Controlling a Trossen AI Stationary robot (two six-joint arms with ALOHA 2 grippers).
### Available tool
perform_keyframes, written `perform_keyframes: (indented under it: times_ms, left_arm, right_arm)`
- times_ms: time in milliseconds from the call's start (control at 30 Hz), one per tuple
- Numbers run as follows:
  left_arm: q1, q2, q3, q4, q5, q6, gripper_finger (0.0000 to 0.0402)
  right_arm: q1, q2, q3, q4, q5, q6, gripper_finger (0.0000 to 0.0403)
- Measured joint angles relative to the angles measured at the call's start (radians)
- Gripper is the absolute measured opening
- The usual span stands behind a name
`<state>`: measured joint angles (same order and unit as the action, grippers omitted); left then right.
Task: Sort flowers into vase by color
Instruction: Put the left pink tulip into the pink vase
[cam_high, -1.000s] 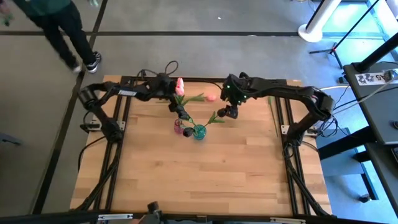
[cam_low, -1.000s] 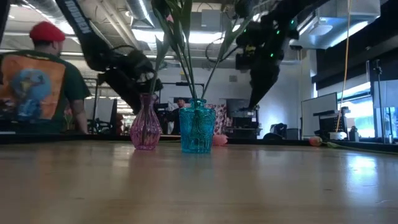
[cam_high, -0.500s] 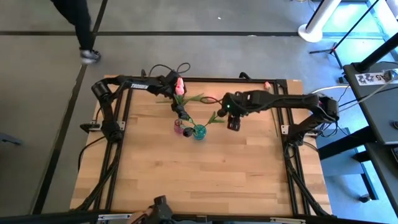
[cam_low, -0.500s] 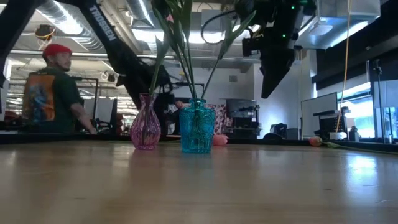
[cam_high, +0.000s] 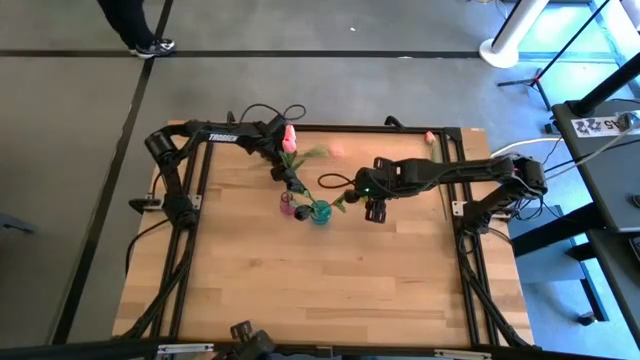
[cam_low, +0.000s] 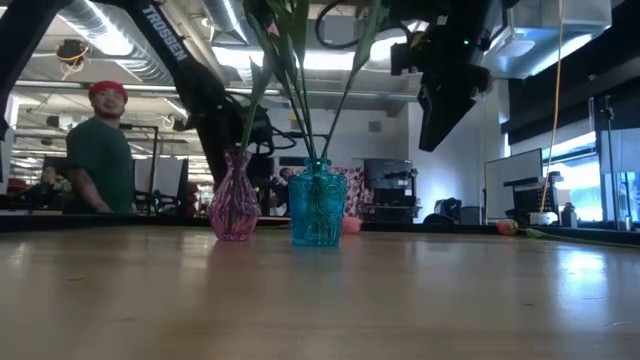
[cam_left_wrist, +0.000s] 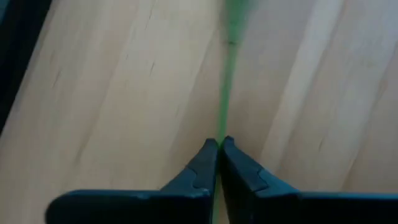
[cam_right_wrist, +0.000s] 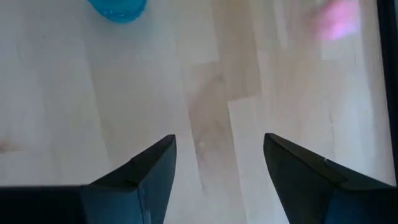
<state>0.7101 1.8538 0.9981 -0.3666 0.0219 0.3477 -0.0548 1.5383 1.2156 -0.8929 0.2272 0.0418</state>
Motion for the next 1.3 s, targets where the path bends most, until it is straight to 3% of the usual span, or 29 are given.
perform_keyframes:
  times_ms: [133, 233, 400, 500, 667, 933, 1200, 1300]
  left_arm:
    - [-0.021, -0.041, -0.003, -0.115, -0.117, -0.11, 0.0007]
    - [-0.035, -0.089, -0.005, -0.292, -0.205, -0.27, 0.0003]
    - [-0.048, -0.136, 0.002, -0.573, -0.197, -0.59, 0.0009]
    - [-0.057, -0.133, 0.0, -0.648, -0.196, -0.657, 0.0021]
    - [-0.064, -0.134, 0.001, -0.633, -0.162, -0.669, 0.0063]
    - [0.003, -0.122, 0.005, -0.433, -0.148, -0.651, 0.012]
    - [0.029, -0.052, 0.009, -0.394, -0.187, -0.601, 0.0125]
    - [0.024, -0.048, 0.008, -0.378, -0.195, -0.576, 0.0107]
  right_arm:
    - [0.009, 0.0, 0.0, 0.001, -0.007, -0.038, 0.0241]
    - [0.01, 0.0, -0.009, 0.019, -0.01, -0.093, 0.0241]
    - [0.01, 0.001, -0.065, 0.036, -0.01, -0.15, 0.0241]
    - [0.01, -0.004, -0.114, 0.037, -0.01, -0.153, 0.0241]
    - [0.01, -0.043, -0.166, 0.021, -0.01, -0.123, 0.0241]
    - [0.01, -0.152, -0.178, -0.011, -0.012, -0.022, 0.0241]
    - [0.01, -0.18, -0.178, -0.06, -0.058, 0.064, 0.0241]
    - [0.01, -0.18, -0.178, -0.06, -0.063, 0.064, 0.0241]
